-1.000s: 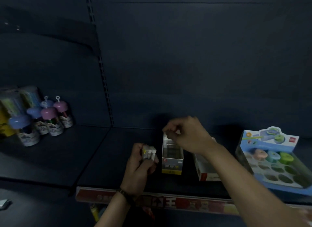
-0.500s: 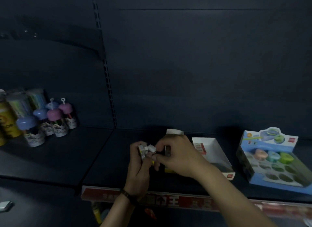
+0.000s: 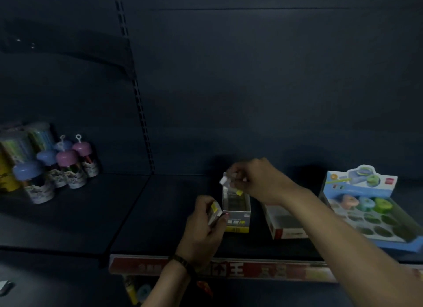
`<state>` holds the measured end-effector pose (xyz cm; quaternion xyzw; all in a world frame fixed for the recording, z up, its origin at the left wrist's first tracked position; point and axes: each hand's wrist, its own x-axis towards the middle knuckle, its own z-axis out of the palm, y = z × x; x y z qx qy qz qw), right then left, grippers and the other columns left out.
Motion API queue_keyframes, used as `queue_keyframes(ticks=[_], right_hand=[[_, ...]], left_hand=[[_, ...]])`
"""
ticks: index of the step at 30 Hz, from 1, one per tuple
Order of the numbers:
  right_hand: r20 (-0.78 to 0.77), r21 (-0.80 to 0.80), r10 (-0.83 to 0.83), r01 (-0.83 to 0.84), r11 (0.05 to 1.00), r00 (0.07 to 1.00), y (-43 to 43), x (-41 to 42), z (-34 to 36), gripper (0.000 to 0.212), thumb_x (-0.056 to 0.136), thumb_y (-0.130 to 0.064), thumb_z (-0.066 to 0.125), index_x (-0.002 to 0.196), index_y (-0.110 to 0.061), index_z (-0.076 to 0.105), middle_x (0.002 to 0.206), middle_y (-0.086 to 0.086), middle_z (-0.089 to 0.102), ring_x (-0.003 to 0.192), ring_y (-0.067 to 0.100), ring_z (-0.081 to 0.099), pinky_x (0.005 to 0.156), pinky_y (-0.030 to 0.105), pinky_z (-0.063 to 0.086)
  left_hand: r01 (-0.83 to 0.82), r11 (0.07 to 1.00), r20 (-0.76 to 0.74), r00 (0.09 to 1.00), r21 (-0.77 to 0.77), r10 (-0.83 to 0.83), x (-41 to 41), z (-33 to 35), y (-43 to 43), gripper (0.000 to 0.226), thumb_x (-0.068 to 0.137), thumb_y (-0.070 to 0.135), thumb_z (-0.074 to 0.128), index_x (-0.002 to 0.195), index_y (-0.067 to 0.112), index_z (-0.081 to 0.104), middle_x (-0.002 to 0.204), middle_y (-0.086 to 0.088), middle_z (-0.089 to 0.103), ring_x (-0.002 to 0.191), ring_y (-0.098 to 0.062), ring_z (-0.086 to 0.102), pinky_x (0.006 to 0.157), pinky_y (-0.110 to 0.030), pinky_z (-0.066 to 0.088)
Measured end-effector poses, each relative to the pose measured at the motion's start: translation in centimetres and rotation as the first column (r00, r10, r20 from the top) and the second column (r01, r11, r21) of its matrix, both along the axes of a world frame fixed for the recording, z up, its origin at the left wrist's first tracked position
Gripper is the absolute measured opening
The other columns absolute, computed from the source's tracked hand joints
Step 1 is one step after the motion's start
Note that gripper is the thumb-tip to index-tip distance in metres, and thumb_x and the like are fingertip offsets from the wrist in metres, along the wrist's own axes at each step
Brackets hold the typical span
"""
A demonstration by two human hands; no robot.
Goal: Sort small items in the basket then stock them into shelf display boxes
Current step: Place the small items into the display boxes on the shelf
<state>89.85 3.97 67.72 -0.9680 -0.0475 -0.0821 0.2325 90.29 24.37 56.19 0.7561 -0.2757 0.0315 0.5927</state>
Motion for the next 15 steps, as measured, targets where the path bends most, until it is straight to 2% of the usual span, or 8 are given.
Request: queue_keyframes(ticks=[3,6,9,12,15], right_hand=[[-0.072,-0.165,-0.064,0.051,0.985,0.995,0.7,0.6,-0.1,0.009,0.096,-0.031,0.073,0.105,-0.033,0.076,0.100,-0.014,0.073,0.097,0.009,0.070,0.081,0.028,0.055],[-0.135,-0.337,-0.098,0.047,0.940,0.986,1.4,1.1,-0.2,0.009,0.094,-0.030,0.072,0.100,-0.031,0.078,0.108,-0.008,0.076,0.103,0.017,0.071,0.081,0.032,0.055],[-0.227,-0.345,-0.066,-0.017,0.938,0.972,2.1,1.3,-0.5,0.013,0.093,-0.028,0.073,0.102,-0.032,0.081,0.111,-0.009,0.077,0.105,0.016,0.072,0.086,0.033,0.058],[-0.258,-0.378,-0.075,-0.029,0.925,0.963,2.1,1.3,-0.5,0.015,0.094,-0.030,0.073,0.102,-0.039,0.081,0.116,-0.008,0.076,0.108,0.018,0.071,0.089,0.034,0.059],[-0.263,-0.442,-0.094,-0.034,0.896,0.960,2.4,1.1,-1.1,0.025,0.095,-0.023,0.068,0.110,-0.037,0.081,0.121,-0.002,0.074,0.111,0.024,0.071,0.093,0.039,0.060]], left_hand=[[-0.001,1.000,0.007,1.000,0.027,0.001,0.2,0.1,-0.1,0.023,0.097,0.016,0.069,0.100,0.025,0.049,0.078,0.014,0.058,0.066,-0.002,0.053,0.059,-0.019,0.044],[-0.040,0.998,0.001,0.999,0.053,0.040,0.3,0.2,-0.4,0.026,0.092,0.016,0.073,0.099,0.026,0.050,0.082,0.010,0.062,0.069,-0.008,0.059,0.062,-0.028,0.052],[-0.043,0.996,-0.016,0.999,0.074,0.044,0.4,0.2,-0.3,0.028,0.088,0.013,0.073,0.098,0.027,0.050,0.083,0.005,0.062,0.073,-0.016,0.062,0.063,-0.029,0.053],[-0.034,0.996,-0.015,0.999,0.088,0.036,0.5,0.1,-0.3,0.028,0.087,0.012,0.073,0.096,0.026,0.050,0.082,0.002,0.062,0.069,-0.008,0.060,0.060,-0.022,0.052],[-0.061,0.990,-0.008,0.998,0.123,0.063,0.7,-0.1,-0.5,0.027,0.086,0.015,0.072,0.092,0.027,0.049,0.080,0.008,0.063,0.066,-0.003,0.059,0.058,-0.021,0.049]])
